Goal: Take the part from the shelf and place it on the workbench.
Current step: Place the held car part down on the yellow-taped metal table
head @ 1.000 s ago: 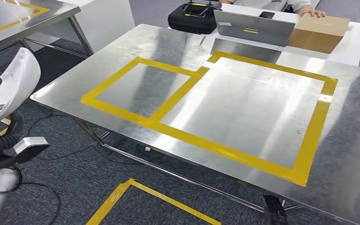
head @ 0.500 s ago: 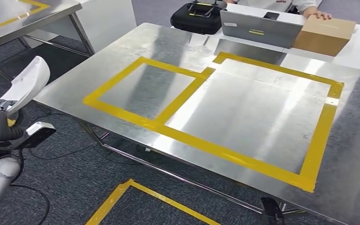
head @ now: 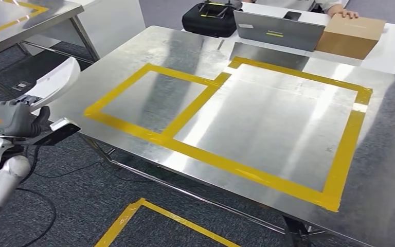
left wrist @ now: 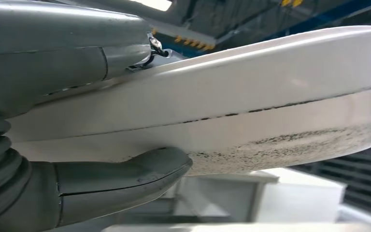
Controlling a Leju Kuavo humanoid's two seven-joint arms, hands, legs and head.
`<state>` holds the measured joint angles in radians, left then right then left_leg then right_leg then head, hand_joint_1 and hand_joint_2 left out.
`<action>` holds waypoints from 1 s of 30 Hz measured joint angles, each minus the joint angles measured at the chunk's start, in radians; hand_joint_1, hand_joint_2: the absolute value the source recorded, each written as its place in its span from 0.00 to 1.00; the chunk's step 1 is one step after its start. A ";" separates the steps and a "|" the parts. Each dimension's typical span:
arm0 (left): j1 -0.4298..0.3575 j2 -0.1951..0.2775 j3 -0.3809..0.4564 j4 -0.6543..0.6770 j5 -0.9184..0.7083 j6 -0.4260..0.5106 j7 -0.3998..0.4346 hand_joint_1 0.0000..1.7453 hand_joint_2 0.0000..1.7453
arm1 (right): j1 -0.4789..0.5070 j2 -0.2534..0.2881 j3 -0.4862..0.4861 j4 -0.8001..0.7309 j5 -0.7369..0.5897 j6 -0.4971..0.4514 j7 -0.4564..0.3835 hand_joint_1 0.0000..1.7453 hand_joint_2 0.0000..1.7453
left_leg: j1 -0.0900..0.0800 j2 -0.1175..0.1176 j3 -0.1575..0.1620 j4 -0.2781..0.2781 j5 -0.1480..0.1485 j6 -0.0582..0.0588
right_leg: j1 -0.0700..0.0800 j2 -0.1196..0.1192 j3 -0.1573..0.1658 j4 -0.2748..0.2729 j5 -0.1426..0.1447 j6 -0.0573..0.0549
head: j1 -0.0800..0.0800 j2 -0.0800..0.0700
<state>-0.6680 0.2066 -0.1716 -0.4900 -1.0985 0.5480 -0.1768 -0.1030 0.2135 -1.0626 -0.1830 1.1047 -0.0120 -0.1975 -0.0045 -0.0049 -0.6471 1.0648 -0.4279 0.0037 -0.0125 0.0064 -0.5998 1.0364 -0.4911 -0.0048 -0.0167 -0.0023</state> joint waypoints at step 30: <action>-0.043 -0.004 -0.088 0.003 0.064 0.033 -0.021 1.00 1.00 | -0.002 0.000 0.020 0.003 -0.003 -0.002 0.004 0.00 0.00 | 0.001 -0.002 -0.017 0.071 -0.043 -0.007 | -0.006 0.001 -0.010 0.008 0.005 -0.001 | 0.003 0.000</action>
<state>-0.7107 0.2025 -0.2593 -0.4868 -1.0349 0.5809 -0.1978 -0.1051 0.2131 -1.0426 -0.1802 1.1017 -0.0137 -0.1931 -0.0030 -0.0065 -0.6638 1.1356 -0.4708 -0.0030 -0.0185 0.0078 -0.6102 1.0441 -0.4857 -0.0055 -0.0135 -0.0020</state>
